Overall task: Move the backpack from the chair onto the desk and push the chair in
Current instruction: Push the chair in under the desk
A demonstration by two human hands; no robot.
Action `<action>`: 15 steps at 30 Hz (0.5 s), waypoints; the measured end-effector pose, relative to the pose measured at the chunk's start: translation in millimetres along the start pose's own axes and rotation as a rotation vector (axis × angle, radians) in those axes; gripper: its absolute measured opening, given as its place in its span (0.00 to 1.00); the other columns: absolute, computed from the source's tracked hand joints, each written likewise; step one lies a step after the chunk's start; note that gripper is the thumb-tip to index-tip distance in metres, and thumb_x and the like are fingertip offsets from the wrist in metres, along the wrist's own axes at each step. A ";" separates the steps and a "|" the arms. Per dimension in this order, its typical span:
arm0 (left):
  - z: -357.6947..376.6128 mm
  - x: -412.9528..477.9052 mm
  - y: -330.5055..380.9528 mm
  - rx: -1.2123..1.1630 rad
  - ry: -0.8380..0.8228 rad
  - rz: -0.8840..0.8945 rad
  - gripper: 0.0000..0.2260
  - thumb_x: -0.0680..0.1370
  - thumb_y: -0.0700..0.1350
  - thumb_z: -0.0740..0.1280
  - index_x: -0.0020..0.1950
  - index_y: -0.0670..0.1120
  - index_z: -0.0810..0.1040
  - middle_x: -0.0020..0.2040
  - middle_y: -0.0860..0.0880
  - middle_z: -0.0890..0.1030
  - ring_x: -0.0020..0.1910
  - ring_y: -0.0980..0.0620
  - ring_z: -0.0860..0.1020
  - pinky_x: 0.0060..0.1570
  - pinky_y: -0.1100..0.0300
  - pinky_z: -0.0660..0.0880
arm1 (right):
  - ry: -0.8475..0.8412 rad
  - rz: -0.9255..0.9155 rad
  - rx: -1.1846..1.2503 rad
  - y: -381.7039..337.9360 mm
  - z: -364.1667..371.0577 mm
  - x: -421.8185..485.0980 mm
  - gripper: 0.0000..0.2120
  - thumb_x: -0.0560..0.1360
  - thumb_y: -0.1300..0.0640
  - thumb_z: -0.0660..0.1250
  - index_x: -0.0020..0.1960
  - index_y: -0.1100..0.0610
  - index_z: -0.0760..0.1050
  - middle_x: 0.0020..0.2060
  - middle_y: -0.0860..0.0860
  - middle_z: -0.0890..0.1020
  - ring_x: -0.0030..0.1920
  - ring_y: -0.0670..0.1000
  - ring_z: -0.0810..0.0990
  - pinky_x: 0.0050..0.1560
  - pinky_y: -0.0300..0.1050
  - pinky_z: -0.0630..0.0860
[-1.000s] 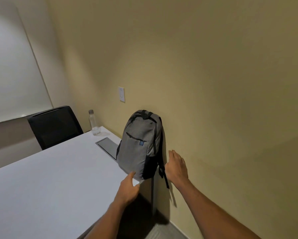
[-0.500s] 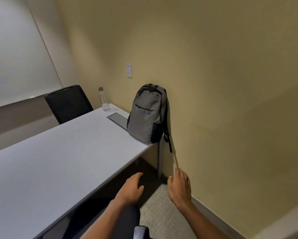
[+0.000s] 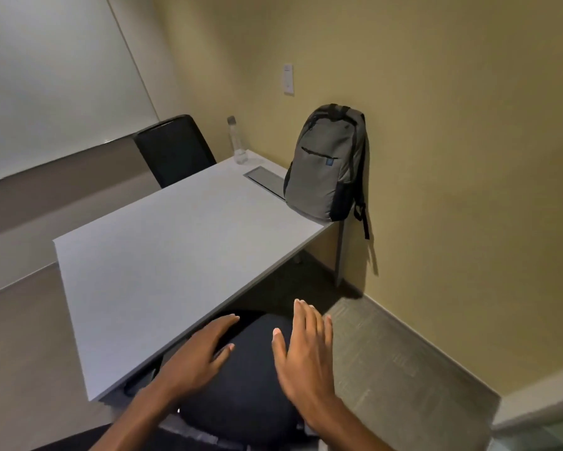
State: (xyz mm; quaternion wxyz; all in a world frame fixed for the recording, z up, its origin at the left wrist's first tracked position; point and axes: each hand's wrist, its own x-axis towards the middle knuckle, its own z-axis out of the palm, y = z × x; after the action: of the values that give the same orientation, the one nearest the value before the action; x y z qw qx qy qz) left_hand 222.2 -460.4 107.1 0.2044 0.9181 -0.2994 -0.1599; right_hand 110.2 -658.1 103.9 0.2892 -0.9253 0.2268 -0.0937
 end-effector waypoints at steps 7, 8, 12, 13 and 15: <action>-55.5 -113.1 -81.8 0.019 0.065 0.029 0.23 0.85 0.53 0.64 0.80 0.53 0.69 0.78 0.54 0.73 0.75 0.56 0.72 0.73 0.62 0.66 | -0.076 -0.184 -0.034 -125.7 41.4 -111.2 0.38 0.81 0.36 0.44 0.84 0.56 0.55 0.82 0.53 0.63 0.83 0.54 0.57 0.85 0.60 0.47; -58.1 -126.1 -91.3 0.041 0.054 0.032 0.23 0.85 0.54 0.64 0.80 0.52 0.70 0.79 0.52 0.73 0.76 0.53 0.72 0.73 0.61 0.65 | -0.094 -0.192 -0.049 -135.5 48.8 -125.5 0.37 0.82 0.36 0.45 0.84 0.57 0.55 0.82 0.54 0.63 0.83 0.55 0.57 0.84 0.61 0.48; -63.4 -170.7 -126.1 0.090 -0.011 0.027 0.25 0.84 0.60 0.60 0.80 0.54 0.68 0.81 0.52 0.71 0.79 0.51 0.70 0.76 0.57 0.66 | -0.138 -0.225 -0.126 -165.6 71.9 -171.8 0.37 0.82 0.37 0.47 0.84 0.59 0.56 0.81 0.57 0.65 0.82 0.58 0.60 0.83 0.64 0.51; -63.1 -182.3 -134.8 0.103 -0.037 0.014 0.26 0.84 0.62 0.58 0.81 0.55 0.68 0.82 0.52 0.70 0.79 0.51 0.70 0.77 0.55 0.67 | -0.146 -0.236 -0.148 -171.6 79.1 -184.3 0.37 0.82 0.37 0.48 0.83 0.59 0.57 0.81 0.57 0.65 0.82 0.58 0.60 0.83 0.65 0.52; -60.5 -204.4 -148.2 0.120 -0.086 -0.007 0.32 0.81 0.69 0.53 0.80 0.55 0.68 0.82 0.53 0.69 0.79 0.51 0.69 0.77 0.53 0.67 | -0.173 -0.250 -0.188 -179.5 92.3 -205.3 0.37 0.83 0.37 0.49 0.83 0.60 0.57 0.80 0.58 0.66 0.82 0.59 0.61 0.82 0.66 0.53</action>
State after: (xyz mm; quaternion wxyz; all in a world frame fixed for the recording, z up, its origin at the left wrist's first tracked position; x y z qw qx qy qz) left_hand 161.8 -208.5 124.7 0.1354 0.9221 -0.3138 -0.1816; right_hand 23.4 -384.3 123.6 0.2060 -0.9738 0.0919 -0.0275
